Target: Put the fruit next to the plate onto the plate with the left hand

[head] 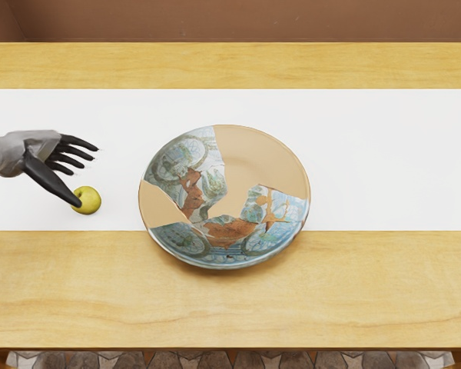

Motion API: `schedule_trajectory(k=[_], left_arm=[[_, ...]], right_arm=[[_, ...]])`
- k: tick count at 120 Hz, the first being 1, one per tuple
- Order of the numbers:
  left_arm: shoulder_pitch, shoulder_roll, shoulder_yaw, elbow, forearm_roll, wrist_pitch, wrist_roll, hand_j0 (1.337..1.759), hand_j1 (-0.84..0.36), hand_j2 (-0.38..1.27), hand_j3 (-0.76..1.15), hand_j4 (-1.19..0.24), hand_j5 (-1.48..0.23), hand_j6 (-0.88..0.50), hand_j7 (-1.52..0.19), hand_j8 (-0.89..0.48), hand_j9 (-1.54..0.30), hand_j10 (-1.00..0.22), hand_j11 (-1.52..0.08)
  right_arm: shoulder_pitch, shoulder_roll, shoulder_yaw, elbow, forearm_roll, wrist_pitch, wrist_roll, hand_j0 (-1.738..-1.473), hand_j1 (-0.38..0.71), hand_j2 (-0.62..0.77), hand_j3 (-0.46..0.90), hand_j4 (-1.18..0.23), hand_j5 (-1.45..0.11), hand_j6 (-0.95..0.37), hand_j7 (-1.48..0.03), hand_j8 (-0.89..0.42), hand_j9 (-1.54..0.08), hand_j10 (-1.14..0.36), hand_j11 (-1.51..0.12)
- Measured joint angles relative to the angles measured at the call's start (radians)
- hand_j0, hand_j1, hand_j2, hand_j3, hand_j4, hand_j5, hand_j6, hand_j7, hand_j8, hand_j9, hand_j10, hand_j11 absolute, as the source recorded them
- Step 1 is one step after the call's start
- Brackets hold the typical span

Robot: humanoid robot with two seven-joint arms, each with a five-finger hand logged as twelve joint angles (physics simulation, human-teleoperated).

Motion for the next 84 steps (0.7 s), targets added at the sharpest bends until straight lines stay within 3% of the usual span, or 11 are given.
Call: schedule_trajectory(k=[31,71,84], left_arm=[[0.0,-0.083,0.12,-0.046,0.224,0.287,0.042,1.658,0.06,0.05,0.0,-0.25,-0.32,-0.25,-0.32,-0.25,-0.32,-0.25,-0.32],[-0.02,-0.162,0.199,-0.033,0.295,0.39,0.05,1.658,0.06,0.05,0.0,-0.25,-0.32,-0.25,-0.32,-0.25,-0.32,-0.25,-0.32],[-0.066,-0.192,0.267,-0.002,0.299,0.439,0.05,1.658,0.05,0.05,0.0,-0.25,-0.33,-0.25,-0.32,-0.25,-0.32,-0.25,-0.32]], right_arm=[[0.007,0.0,0.0,0.0,0.0,0.0,0.0,-1.658,-0.3,-0.01,0.0,-0.04,-0.05,-0.04,-0.05,-0.04,-0.05,-0.04,-0.05],[0.013,0.0,0.0,-0.001,-0.001,0.0,0.0,-1.658,-0.3,-0.01,0.0,-0.04,-0.05,-0.04,-0.05,-0.04,-0.05,-0.04,-0.05],[0.018,0.0,0.0,-0.001,-0.001,0.0,-0.001,-1.658,-0.3,-0.01,0.0,-0.04,-0.05,-0.04,-0.05,-0.04,-0.05,-0.04,-0.05]])
